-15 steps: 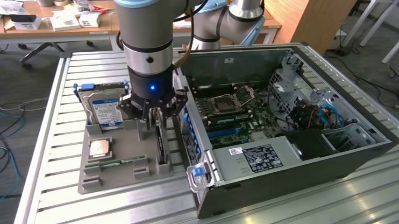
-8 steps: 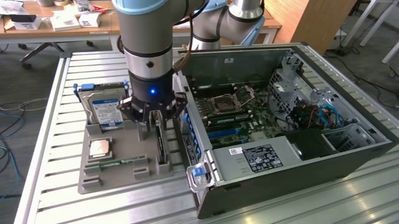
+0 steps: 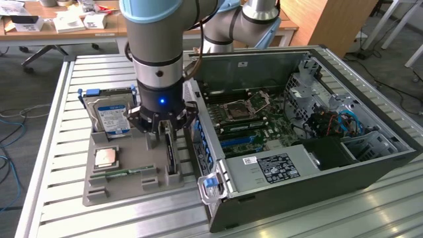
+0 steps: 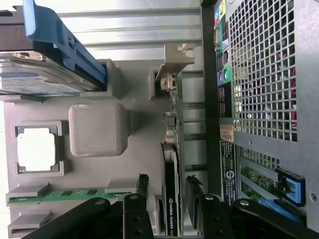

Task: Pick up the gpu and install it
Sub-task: 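Pick up the gpu and move the gpu toward the slot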

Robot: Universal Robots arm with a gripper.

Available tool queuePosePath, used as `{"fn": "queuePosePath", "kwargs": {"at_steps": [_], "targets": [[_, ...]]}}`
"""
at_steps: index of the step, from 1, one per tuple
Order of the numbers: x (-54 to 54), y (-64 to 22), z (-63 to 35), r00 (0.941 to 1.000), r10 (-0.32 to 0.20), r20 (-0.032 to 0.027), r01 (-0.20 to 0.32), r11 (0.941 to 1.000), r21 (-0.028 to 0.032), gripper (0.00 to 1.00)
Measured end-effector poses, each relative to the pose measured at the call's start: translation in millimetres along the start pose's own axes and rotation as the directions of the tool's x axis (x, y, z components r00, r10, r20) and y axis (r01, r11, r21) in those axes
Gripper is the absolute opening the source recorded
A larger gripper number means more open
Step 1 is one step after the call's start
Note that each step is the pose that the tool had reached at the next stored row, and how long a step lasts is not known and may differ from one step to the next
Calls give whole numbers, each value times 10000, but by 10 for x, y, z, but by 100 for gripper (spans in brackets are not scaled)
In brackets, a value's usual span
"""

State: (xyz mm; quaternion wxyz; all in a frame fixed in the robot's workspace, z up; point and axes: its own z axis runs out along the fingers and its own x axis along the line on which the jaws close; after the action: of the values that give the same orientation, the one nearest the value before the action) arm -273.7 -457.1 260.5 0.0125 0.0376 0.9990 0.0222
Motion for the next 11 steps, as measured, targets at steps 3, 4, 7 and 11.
{"fn": "queuePosePath", "kwargs": {"at_steps": [3,4,7,11], "targets": [[0,0,22,10000,1,1,-1,10000,0,43],[0,-1,27,10000,2,0,-2,10000,0,43],[-2,-1,44,10000,1,1,-1,10000,1,43],[-3,-3,79,10000,1,0,-1,10000,2,43]]}}
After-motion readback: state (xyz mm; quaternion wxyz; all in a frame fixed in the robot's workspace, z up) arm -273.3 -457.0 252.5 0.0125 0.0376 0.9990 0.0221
